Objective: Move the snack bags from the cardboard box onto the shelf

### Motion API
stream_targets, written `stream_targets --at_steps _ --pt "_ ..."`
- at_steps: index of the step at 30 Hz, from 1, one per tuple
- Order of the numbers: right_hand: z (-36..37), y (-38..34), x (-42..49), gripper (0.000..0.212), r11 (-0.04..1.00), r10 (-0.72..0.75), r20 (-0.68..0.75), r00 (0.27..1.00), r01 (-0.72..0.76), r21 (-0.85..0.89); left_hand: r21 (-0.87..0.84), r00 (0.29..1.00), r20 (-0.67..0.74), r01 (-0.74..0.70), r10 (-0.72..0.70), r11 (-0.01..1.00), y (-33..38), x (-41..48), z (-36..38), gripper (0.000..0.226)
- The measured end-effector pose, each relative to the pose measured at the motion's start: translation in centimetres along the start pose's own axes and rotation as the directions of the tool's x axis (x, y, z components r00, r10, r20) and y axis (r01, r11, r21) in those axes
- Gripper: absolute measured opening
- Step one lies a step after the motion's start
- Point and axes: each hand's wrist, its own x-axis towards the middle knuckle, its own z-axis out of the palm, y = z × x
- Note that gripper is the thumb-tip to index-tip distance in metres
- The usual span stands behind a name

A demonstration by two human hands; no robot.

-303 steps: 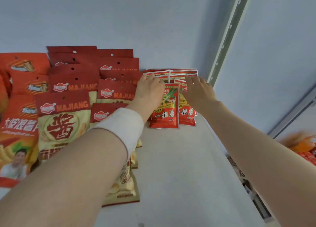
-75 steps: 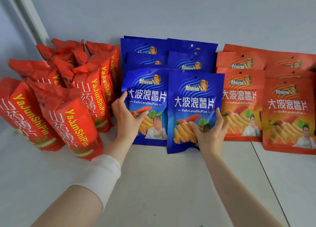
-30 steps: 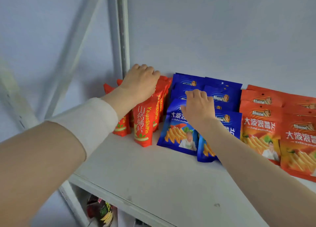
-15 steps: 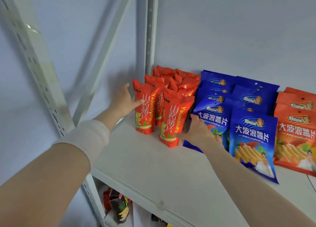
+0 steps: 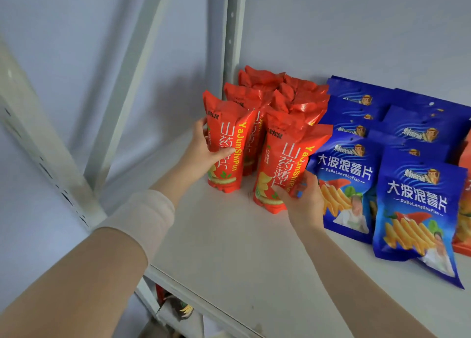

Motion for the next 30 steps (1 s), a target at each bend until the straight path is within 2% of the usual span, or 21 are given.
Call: stream_targets --at_steps 3,22,30 --pt "-0.2 0.3 0.7 0.064 1.000 0.005 0.013 1.000 -0.004 -0.002 0.004 1.000 0.015 0.003 -0.003 1.000 -0.6 0.3 -0.4 0.082" --pt "-0.1 0.9 2.2 0.062 1.000 -0.006 0.120 0.993 0.004 0.014 0.048 0.999 0.046 -0.002 0.000 0.999 -0.3 0.8 1.0 0.078" --pt "-0.5 0.9 2.4 0.068 0.997 -0.026 0.139 0.990 0.036 -0.068 0.064 0.995 0.095 0.002 -0.008 0.998 0.2 0.4 0.9 0.091"
